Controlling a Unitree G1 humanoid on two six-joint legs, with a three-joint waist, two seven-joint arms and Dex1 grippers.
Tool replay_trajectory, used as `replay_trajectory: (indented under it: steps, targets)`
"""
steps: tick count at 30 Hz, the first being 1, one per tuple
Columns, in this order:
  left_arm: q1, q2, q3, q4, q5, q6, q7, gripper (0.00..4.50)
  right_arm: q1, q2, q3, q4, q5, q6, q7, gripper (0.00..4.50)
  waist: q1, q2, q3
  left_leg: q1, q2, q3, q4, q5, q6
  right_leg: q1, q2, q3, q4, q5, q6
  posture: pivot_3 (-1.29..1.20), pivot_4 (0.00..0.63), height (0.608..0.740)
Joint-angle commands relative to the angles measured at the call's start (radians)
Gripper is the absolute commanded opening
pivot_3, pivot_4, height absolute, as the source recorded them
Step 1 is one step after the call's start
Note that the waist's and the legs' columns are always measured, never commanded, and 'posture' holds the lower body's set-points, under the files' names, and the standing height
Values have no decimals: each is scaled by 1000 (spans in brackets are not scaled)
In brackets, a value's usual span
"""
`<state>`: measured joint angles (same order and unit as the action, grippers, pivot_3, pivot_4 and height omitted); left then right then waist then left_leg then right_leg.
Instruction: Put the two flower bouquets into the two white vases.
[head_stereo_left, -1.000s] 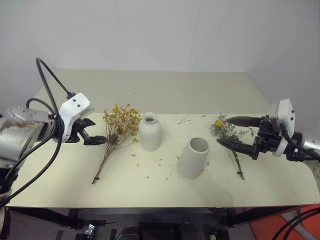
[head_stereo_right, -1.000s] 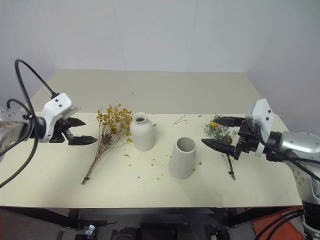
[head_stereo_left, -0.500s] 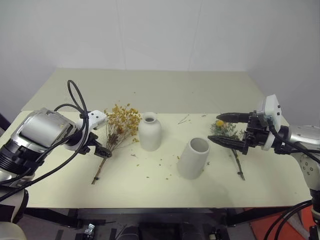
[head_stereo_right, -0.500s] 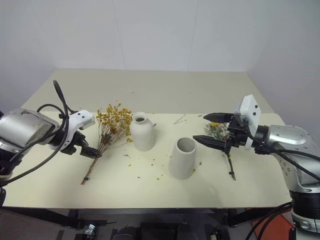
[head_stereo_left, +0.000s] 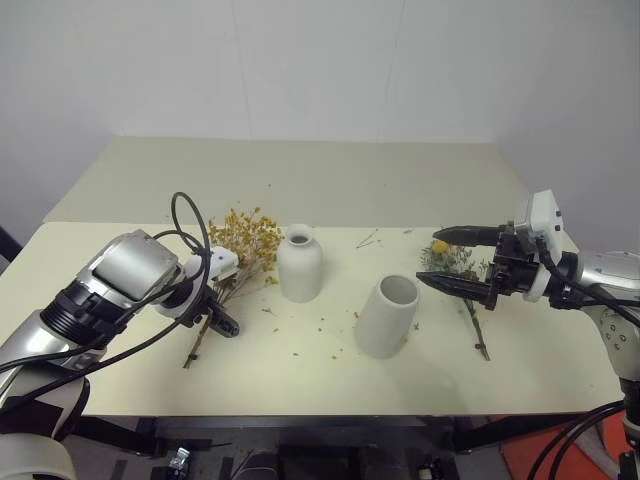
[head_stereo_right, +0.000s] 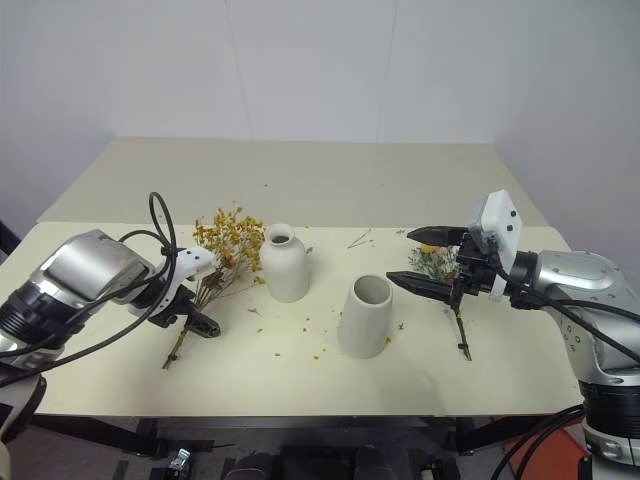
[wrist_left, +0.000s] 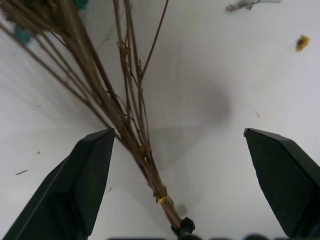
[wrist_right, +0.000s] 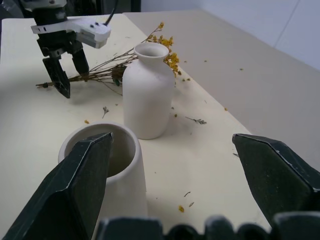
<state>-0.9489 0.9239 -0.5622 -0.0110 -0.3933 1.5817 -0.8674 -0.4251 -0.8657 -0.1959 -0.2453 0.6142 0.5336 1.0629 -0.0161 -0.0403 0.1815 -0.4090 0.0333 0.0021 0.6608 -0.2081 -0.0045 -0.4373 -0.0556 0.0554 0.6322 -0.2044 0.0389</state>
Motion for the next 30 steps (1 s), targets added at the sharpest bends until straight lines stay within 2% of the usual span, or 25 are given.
replay_trajectory:
  steps: [1,3,8,17,18,25,30]
  targets:
    - [-18,-37,-17,28,23,-1,50,4500,-11,-17,-32,-17,23,3,6,4473,1,0,0,1,0,0,0,0,0,1,0,0,0,0,0,0,150,740]
    - [-19,-70,-15,56,30,2,75,4500,-16,-15,-26,-15,20,3,5,4473,3,1,-1,2,0,0,0,0,0,1,0,0,1,0,0,0,150,740]
    - [-25,-129,-5,135,72,-11,145,2991,-19,-13,-25,-19,24,8,2,4500,5,4,-2,6,-1,0,0,0,0,6,0,0,0,0,0,0,150,740]
    - [-52,-142,11,190,91,-41,158,178,0,-14,-38,-34,34,12,-7,4500,2,5,-3,12,-1,0,0,0,0,12,0,0,-1,0,0,0,150,740]
    - [-55,-142,18,189,92,-40,162,11,2,-14,-40,-35,35,11,-10,4500,2,5,-3,12,-1,0,0,0,0,12,0,0,-1,0,0,0,150,740]
    - [-59,-151,103,208,135,-62,249,11,13,-12,-46,-41,39,11,-20,4500,1,4,-3,10,0,-1,0,0,0,11,0,0,-1,0,0,0,150,740]
    - [-29,-175,355,209,201,-271,412,11,8,-5,-40,-40,39,6,-28,4500,-2,2,-1,8,0,-1,0,0,0,8,-1,0,-1,0,0,0,150,740]
